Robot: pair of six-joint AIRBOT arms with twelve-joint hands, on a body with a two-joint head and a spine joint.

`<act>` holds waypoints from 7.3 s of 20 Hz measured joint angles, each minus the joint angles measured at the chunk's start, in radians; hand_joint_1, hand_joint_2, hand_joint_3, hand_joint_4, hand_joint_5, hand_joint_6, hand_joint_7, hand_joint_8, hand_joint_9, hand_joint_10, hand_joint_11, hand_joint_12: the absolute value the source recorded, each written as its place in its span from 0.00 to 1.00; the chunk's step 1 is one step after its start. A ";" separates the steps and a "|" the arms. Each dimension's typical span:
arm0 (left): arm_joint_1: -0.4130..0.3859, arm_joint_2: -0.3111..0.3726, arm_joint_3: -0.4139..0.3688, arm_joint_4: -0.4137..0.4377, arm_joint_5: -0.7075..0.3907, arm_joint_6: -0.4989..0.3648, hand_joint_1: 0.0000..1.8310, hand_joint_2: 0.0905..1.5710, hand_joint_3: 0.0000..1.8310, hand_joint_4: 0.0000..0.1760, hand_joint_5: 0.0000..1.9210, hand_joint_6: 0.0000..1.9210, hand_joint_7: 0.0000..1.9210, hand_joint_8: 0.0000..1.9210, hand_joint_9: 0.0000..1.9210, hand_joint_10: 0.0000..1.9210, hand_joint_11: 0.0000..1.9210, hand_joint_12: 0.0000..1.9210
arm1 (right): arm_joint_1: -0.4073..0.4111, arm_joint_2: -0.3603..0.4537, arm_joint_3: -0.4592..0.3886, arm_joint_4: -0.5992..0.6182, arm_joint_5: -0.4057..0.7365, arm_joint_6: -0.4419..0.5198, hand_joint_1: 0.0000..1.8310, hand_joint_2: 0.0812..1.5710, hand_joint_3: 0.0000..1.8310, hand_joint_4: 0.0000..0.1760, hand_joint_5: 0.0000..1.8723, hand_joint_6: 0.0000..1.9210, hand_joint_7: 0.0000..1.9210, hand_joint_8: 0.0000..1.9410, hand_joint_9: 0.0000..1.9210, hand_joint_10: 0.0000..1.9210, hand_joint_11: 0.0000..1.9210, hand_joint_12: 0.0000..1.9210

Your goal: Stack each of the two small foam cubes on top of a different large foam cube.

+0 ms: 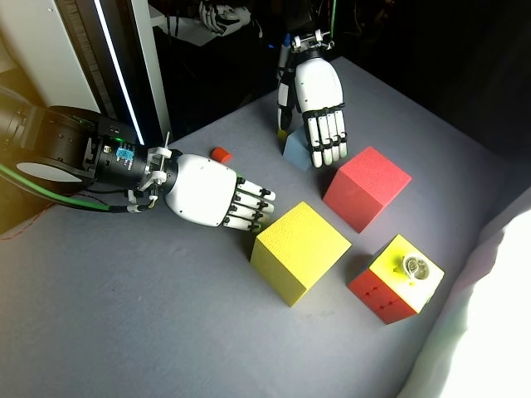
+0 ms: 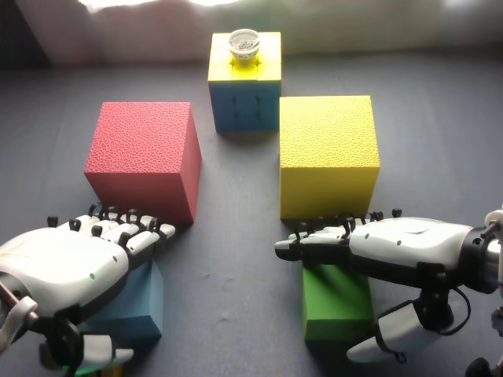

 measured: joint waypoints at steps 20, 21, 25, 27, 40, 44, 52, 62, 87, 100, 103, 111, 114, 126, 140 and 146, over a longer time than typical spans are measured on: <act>0.019 -0.017 0.000 -0.003 -0.041 0.011 0.65 0.79 0.00 0.00 0.38 0.61 0.39 0.84 0.31 0.88 0.22 1.00 | -0.012 -0.002 0.000 -0.012 0.040 -0.018 0.67 0.70 0.00 0.00 0.48 0.57 0.56 0.44 0.64 0.03 0.35 0.69; 0.011 -0.017 0.000 -0.010 -0.037 0.012 0.65 0.79 0.00 0.00 0.38 0.61 0.39 0.84 0.31 0.88 0.22 1.00 | -0.012 -0.001 -0.003 -0.037 0.044 -0.021 0.67 0.70 0.00 0.00 0.48 0.57 0.56 0.44 0.64 0.03 0.35 0.69; -0.015 -0.012 0.000 -0.024 -0.008 0.025 0.66 0.77 0.00 0.00 0.42 0.55 0.41 0.82 0.32 0.87 0.22 1.00 | -0.011 0.021 -0.040 -0.133 0.063 -0.026 0.67 0.70 0.00 0.00 0.48 0.56 0.56 0.46 0.65 0.03 0.36 0.67; -0.043 0.000 0.000 -0.029 0.013 0.043 0.66 0.78 0.00 0.00 0.39 0.58 0.39 0.86 0.30 0.90 0.20 1.00 | 0.010 0.025 -0.041 -0.160 0.061 -0.020 0.67 0.70 0.00 0.00 0.48 0.56 0.56 0.45 0.65 0.02 0.34 0.70; -0.313 0.147 -0.049 -0.359 0.099 0.409 0.66 0.77 0.00 0.00 0.40 0.57 0.40 0.84 0.33 0.90 0.25 0.99 | 0.156 0.076 -0.040 -0.492 0.216 0.135 0.67 0.70 0.00 0.00 0.47 0.58 0.55 0.44 0.61 0.08 0.33 0.68; -0.360 0.164 -0.071 -0.412 0.102 0.480 0.67 0.76 0.00 0.00 0.42 0.55 0.42 0.80 0.34 0.87 0.26 0.99 | 0.211 0.076 0.001 -0.507 0.244 0.141 0.67 0.69 0.00 0.00 0.49 0.56 0.56 0.43 0.62 0.07 0.34 0.67; -0.466 0.193 -0.060 -0.531 0.118 0.657 0.67 0.75 0.00 0.00 0.43 0.54 0.43 0.78 0.34 0.85 0.25 0.98 | 0.318 0.029 0.143 -0.470 0.178 0.275 0.67 0.69 0.00 0.06 0.50 0.54 0.56 0.43 0.63 0.03 0.34 0.66; -0.603 0.089 0.061 -0.605 0.161 0.827 0.67 0.75 0.00 0.00 0.44 0.54 0.43 0.78 0.34 0.84 0.23 0.98 | 0.396 -0.026 0.292 -0.491 -0.048 0.430 0.67 0.68 0.00 0.10 0.53 0.49 0.57 0.42 0.64 0.02 0.30 0.68; -0.522 -0.068 0.289 -0.304 0.267 0.521 0.66 0.76 0.00 0.00 0.42 0.57 0.43 0.78 0.32 0.85 0.21 1.00 | 0.475 -0.119 0.405 -0.413 -0.330 0.468 0.67 0.68 0.00 0.00 0.50 0.52 0.59 0.41 0.60 0.11 0.32 0.66; -0.487 -0.101 0.305 -0.280 0.229 0.480 0.55 0.75 0.00 0.00 0.26 0.19 0.29 0.27 0.19 0.46 0.00 0.80 | 0.475 -0.119 0.410 -0.415 -0.329 0.466 0.60 0.69 0.00 0.00 0.40 0.04 0.44 0.03 0.44 0.00 0.23 0.59; -0.478 -0.113 0.315 -0.280 0.219 0.485 0.48 0.76 0.00 0.00 0.23 0.08 0.29 0.09 0.16 0.33 0.00 0.68 | 0.475 -0.119 0.410 -0.415 -0.327 0.465 0.60 0.67 0.00 0.00 0.34 0.00 0.37 0.00 0.38 0.00 0.18 0.55; -0.475 -0.117 0.314 -0.293 0.220 0.487 0.38 0.72 0.00 0.00 0.13 0.00 0.19 0.00 0.14 0.07 0.00 0.46 | 0.475 -0.119 0.412 -0.417 -0.325 0.459 0.56 0.63 0.00 0.00 0.21 0.00 0.23 0.00 0.25 0.00 0.08 0.48; -0.476 -0.117 0.312 -0.303 0.216 0.486 0.37 0.71 0.00 0.00 0.13 0.00 0.19 0.00 0.15 0.05 0.00 0.48 | 0.475 -0.119 0.412 -0.417 -0.328 0.459 0.55 0.62 0.00 0.00 0.19 0.00 0.22 0.00 0.24 0.00 0.05 0.47; -0.479 -0.106 0.288 -0.327 0.204 0.484 0.34 0.68 0.00 0.00 0.12 0.00 0.17 0.00 0.15 0.01 0.00 0.40 | 0.475 -0.119 0.412 -0.417 -0.329 0.458 0.43 0.57 0.00 0.00 0.01 0.00 0.01 0.00 0.04 0.00 0.00 0.18; -0.499 -0.092 0.275 -0.335 0.215 0.484 0.18 0.52 0.00 0.00 0.00 0.00 0.01 0.00 0.01 0.00 0.01 0.00 | 0.481 -0.064 0.352 -0.421 -0.240 0.420 0.35 0.53 0.00 0.00 0.00 0.00 0.00 0.00 0.00 0.00 0.00 0.01; -0.511 -0.048 0.246 -0.330 0.212 0.484 0.17 0.52 0.00 0.00 0.00 0.00 0.00 0.00 0.00 0.00 0.00 0.00 | 0.453 -0.008 0.344 -0.485 -0.141 0.420 0.35 0.52 0.00 0.00 0.00 0.00 0.00 0.00 0.00 0.00 0.01 0.00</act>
